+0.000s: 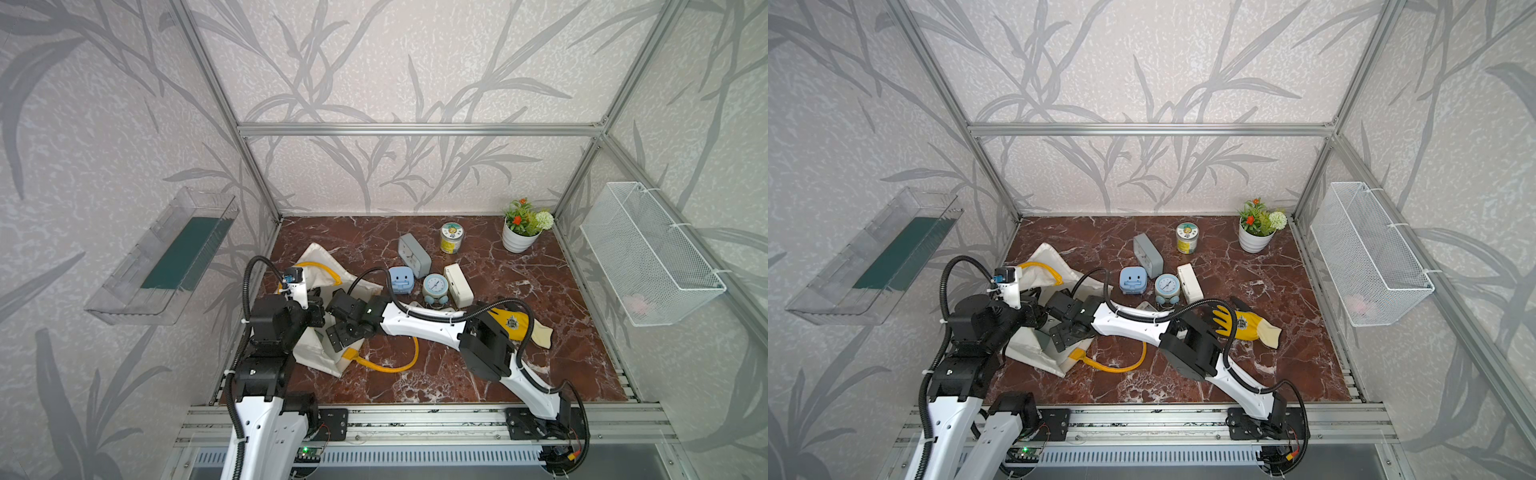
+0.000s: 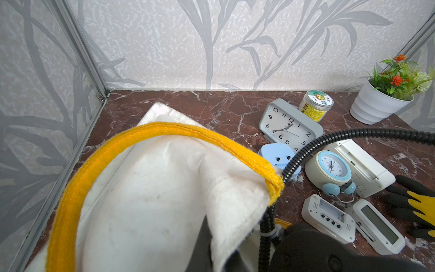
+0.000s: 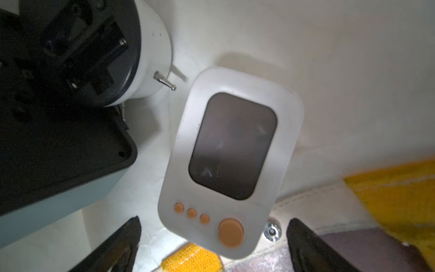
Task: Take the alarm clock out of the canvas bag
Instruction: Pick up the alarm from the canvas bag.
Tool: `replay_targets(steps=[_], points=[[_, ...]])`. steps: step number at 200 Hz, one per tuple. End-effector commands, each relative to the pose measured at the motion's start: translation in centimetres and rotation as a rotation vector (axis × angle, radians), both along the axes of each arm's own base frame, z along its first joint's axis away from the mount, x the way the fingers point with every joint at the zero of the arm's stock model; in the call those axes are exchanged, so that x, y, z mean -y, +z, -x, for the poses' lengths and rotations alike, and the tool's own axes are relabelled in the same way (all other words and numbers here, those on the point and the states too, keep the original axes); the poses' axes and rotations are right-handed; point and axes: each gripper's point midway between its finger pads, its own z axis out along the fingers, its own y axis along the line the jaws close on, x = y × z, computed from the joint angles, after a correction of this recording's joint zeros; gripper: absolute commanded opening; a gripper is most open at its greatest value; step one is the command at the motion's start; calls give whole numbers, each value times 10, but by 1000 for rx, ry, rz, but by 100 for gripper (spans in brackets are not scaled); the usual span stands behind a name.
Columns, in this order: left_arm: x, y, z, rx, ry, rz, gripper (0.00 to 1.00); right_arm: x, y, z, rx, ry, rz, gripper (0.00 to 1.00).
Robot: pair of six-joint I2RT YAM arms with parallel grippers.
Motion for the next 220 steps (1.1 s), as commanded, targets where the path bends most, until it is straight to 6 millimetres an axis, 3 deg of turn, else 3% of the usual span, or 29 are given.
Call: replay_targets(steps=[1, 35, 83, 220], points=[[5, 18, 2, 64, -27, 11, 0, 2, -10, -10, 13, -24, 33, 96], [5, 19, 2, 63, -24, 17, 0, -3, -20, -19, 45, -9, 68, 90], [4, 18, 2, 50, -18, 20, 0, -6, -27, -16, 27, 27, 90, 79], [-3, 10, 5, 23, 15, -16, 0, -4, -21, -12, 29, 56, 77, 51]])
